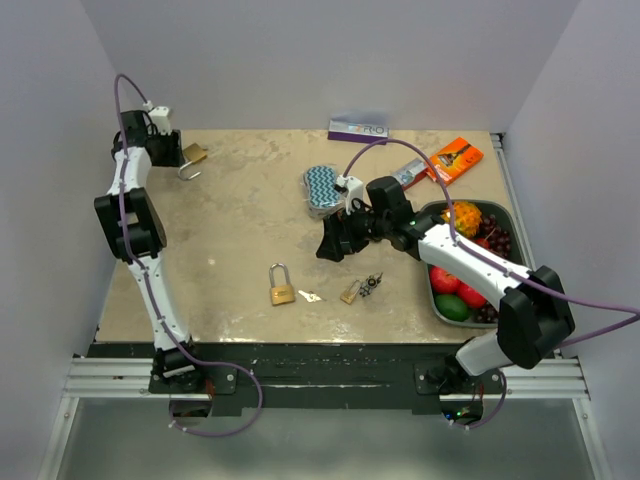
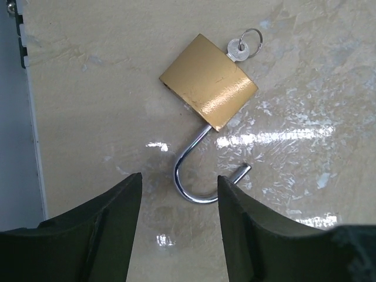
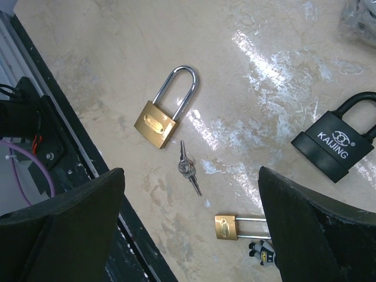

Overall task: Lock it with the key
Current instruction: Move the lock to the center of the board.

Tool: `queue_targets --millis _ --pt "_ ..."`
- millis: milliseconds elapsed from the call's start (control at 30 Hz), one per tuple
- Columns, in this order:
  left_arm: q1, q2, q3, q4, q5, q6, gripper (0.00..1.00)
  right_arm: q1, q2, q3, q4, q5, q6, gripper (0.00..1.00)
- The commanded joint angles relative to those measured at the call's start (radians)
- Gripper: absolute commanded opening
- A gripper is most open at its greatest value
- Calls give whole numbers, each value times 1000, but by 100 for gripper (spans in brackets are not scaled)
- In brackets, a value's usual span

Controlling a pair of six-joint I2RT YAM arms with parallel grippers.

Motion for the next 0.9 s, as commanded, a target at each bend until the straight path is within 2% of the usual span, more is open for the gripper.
queue_targets --millis 0,367,433,500,533,567,600,633,867 --pt "4 56 59 121 -2 -34 56 -7 13 10 15 -28 12 99" --pt "4 145 93 122 -22 -37 47 -10 34 18 15 -28 18 99" --pt "3 147 93 99 -22 -26 40 -10 34 21 15 -27 17 99" --pt "3 136 81 66 -9 -6 27 -12 36 23 12 -27 17 99" --pt "3 127 65 57 -1 20 23 -12 36 23 10 -27 15 99" --pt "0 93 20 49 4 38 17 -15 36 23 10 -25 12 99" --pt "-2 73 -11 39 8 60 6 -17 33 23 10 -27 12 99" --pt "-8 47 -46 36 7 109 1 -17 34 23 10 -27 8 99" --pt "-14 -265 -425 -4 50 256 0 -27 11 38 -29 -27 -64 99"
